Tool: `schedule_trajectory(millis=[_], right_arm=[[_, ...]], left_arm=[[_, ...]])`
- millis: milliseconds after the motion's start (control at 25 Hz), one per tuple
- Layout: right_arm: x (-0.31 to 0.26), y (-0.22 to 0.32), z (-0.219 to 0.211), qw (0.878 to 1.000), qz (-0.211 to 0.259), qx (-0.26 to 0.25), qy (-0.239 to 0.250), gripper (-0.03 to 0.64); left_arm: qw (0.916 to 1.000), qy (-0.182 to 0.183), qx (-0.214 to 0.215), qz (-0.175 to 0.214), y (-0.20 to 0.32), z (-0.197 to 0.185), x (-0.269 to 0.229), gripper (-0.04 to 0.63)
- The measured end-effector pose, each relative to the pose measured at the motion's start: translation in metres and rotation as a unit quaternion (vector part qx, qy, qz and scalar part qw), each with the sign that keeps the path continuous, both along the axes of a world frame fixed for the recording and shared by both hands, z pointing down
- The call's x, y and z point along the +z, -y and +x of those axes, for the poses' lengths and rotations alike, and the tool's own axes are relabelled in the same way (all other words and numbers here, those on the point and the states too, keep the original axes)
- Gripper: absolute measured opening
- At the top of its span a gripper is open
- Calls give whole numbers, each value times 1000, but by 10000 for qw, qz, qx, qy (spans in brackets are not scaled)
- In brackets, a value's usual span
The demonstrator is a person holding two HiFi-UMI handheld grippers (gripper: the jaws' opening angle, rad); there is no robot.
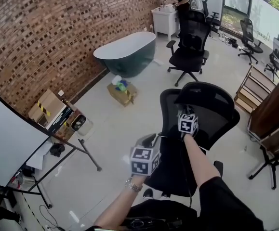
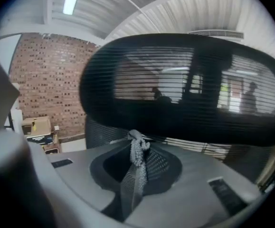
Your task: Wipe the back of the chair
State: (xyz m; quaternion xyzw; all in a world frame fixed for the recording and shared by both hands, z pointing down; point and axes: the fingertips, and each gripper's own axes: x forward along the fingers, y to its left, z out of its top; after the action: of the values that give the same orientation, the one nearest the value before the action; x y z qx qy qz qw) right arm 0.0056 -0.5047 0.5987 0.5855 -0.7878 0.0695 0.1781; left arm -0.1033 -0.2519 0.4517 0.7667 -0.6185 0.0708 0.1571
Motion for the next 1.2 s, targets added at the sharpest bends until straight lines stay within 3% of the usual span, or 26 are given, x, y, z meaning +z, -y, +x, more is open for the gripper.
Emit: schedule_trajectory(millis=[160,360,440,520,600,720,840,1040,1120,1200], right_arm=[[9,7,113,9965,2,815,-207,51],[12,-5,222,9903,-31,1143,-787,51],[16,-16,265,9837,-117,1533,-930,52],[19,-27,297,9776,-219,1916,-839,51],[20,-37,301,9768,-254,2007,-695,51],[23,-49,246,9868,-160,1569,-372,49],[28,-61,134,9983,-101,568,77,48],[49,-66,-44,9950,-353,-899,242,48],[54,-62,-80,9906,-527,-1262,74,48],[70,-53,-75,9893,-752,-1194,-371,48]], left_arm=[[9998,-26,173,-2,9,8,3,61],[9996,-60,264,-71,19,9,10,61],[9995,-75,284,-100,24,14,11,61],[9995,-77,296,-99,27,19,10,61],[9995,-78,281,-83,28,22,9,61],[9997,-75,214,-68,28,24,8,61],[9998,-28,182,-105,25,26,11,61],[9998,59,52,-155,15,17,11,61],[9998,98,-11,-175,11,15,10,61],[9997,126,-22,-197,6,17,10,61]])
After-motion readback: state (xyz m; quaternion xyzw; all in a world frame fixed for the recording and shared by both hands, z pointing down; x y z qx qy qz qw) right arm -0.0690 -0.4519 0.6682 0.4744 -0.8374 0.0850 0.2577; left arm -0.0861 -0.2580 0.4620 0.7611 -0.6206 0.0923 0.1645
